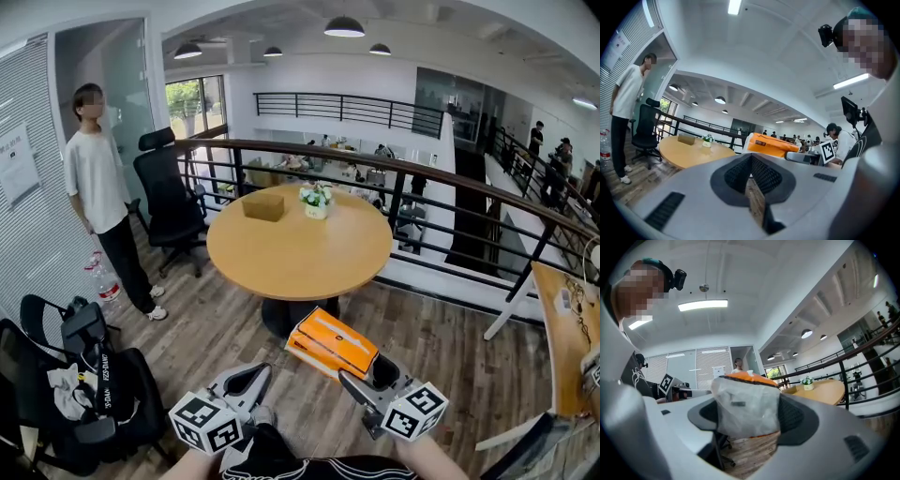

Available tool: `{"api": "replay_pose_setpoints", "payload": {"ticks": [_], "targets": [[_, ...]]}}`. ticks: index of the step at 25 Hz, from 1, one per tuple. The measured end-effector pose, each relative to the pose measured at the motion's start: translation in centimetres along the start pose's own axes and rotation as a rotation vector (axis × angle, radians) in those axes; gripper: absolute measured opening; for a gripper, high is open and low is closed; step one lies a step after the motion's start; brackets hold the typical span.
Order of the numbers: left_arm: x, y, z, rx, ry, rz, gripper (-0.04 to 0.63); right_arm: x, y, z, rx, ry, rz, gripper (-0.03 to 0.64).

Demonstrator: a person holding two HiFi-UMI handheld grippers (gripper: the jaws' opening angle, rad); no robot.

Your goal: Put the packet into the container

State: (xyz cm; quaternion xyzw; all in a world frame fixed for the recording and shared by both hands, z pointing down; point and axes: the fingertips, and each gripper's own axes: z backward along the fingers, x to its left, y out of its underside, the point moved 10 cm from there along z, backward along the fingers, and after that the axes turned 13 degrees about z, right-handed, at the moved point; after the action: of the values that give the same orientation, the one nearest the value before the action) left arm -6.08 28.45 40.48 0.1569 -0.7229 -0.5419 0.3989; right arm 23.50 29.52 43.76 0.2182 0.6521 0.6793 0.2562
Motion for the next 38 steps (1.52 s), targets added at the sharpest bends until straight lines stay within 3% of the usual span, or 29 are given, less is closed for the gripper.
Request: {"api": "replay_pose_setpoints", "payload": {"ticks": [11, 28, 38], "targets": [[6.4, -1.3, -3.1, 0.008, -0.005, 0.047, 0.005, -3.0, 1.5, -6.7, 0.043, 0.000, -0.017, 0.334], [27.7, -11.6, -11.3, 0.053, -0.020, 0.131, 0.005, -10.8, 1.9, -28.7, 0.107, 0.067, -0.056, 0.334], [32.4, -14.7, -15.0, 0.054, 0.001, 0.118, 0.005, -13.8, 0.7, -34.7, 0.094, 0.085, -0.026, 0.334]]}}
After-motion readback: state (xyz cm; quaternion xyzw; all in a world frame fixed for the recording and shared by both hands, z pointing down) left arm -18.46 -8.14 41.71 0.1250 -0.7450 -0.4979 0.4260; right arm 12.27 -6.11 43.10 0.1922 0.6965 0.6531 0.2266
